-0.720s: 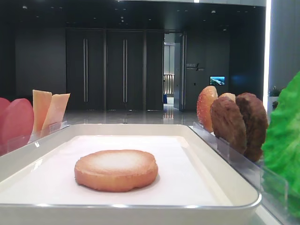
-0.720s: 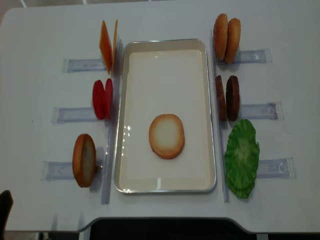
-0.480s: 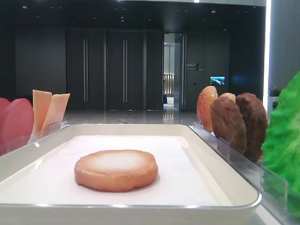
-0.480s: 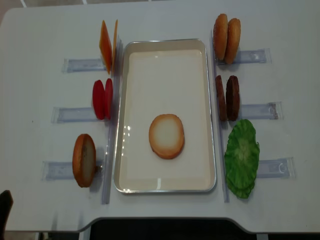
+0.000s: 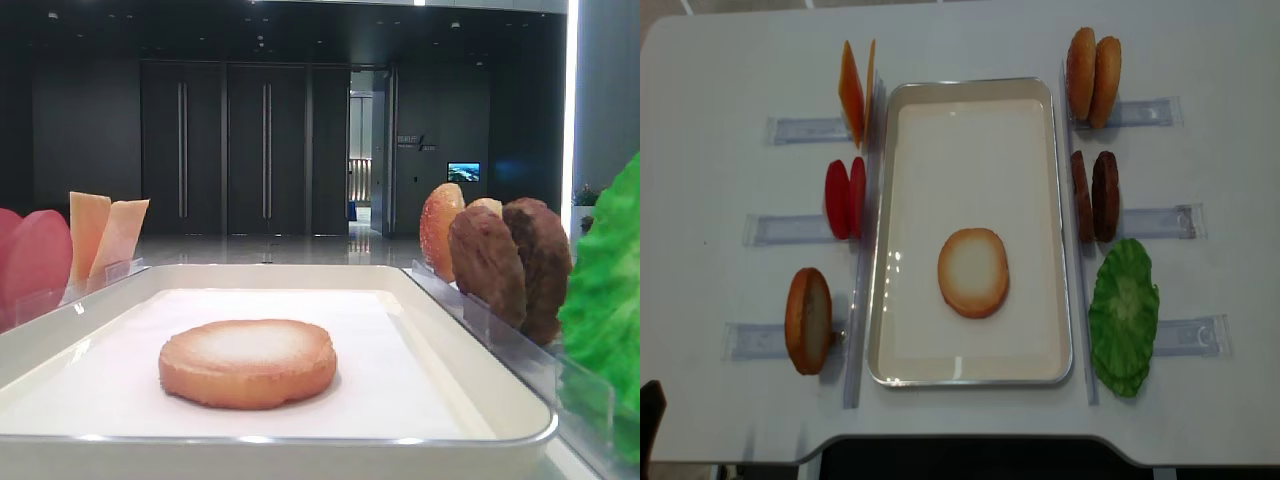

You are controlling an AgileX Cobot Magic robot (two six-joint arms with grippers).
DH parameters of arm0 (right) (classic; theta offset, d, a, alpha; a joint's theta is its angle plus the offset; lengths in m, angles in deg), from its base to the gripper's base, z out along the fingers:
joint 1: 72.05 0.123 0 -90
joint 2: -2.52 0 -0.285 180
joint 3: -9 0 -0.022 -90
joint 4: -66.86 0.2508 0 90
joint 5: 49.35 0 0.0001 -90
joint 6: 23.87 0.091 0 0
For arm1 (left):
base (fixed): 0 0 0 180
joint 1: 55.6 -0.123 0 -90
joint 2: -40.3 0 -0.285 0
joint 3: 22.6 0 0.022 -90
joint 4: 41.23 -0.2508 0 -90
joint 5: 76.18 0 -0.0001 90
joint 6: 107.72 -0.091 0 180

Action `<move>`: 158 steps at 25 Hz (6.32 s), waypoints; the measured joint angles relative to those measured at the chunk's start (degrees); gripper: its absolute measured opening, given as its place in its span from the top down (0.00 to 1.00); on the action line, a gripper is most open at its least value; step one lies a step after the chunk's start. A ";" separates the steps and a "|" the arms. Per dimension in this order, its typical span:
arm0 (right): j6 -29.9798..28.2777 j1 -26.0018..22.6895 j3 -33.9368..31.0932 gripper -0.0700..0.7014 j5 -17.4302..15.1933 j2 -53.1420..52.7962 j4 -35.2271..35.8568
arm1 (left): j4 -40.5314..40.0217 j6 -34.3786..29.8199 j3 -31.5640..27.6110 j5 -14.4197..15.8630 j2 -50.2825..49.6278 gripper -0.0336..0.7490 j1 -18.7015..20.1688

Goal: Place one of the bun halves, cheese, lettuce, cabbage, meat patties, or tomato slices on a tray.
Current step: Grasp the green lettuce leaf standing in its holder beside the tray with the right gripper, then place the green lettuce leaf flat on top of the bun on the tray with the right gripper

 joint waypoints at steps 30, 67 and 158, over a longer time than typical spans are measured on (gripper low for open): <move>3.65 0.00 22.08 0.39 -4.12 54.26 10.51 | 0.00 0.00 0.00 0.00 0.00 0.27 0.00; 30.61 33.12 23.46 0.39 4.22 74.45 5.45 | 0.00 0.00 0.00 -0.05 0.00 0.27 0.00; 16.66 46.06 37.86 0.89 24.18 84.70 33.14 | 0.00 0.00 0.00 -0.05 0.00 0.27 0.00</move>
